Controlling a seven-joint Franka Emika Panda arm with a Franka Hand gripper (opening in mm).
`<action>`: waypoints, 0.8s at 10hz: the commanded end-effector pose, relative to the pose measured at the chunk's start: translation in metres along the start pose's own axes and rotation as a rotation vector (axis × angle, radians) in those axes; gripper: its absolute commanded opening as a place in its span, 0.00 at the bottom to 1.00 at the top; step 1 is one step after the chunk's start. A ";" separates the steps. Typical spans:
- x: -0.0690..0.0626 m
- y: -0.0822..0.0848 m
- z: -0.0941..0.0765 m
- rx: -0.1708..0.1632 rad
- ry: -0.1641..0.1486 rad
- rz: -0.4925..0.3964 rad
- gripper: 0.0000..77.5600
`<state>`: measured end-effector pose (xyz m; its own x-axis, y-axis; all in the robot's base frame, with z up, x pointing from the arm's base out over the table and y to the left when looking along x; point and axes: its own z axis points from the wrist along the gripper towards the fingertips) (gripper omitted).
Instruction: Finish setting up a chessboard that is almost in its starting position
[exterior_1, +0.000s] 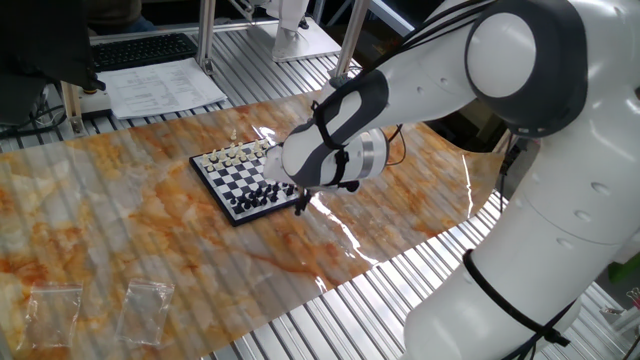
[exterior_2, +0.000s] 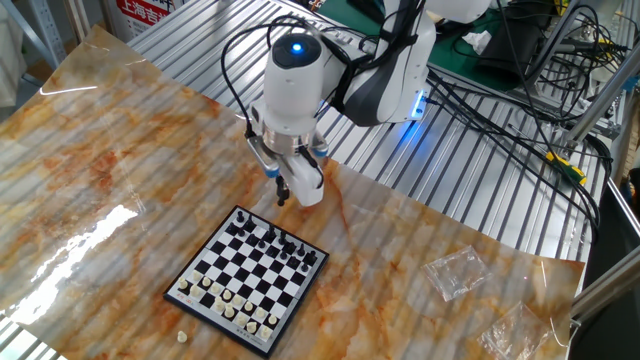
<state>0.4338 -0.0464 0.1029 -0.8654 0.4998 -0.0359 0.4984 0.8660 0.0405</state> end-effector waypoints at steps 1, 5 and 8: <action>-0.017 0.010 -0.016 0.001 -0.007 0.197 0.02; -0.030 0.018 -0.021 0.000 -0.006 0.308 0.02; -0.038 0.022 -0.023 -0.005 -0.003 0.358 0.02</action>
<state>0.4718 -0.0469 0.1251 -0.6512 0.7585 -0.0247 0.7569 0.6516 0.0508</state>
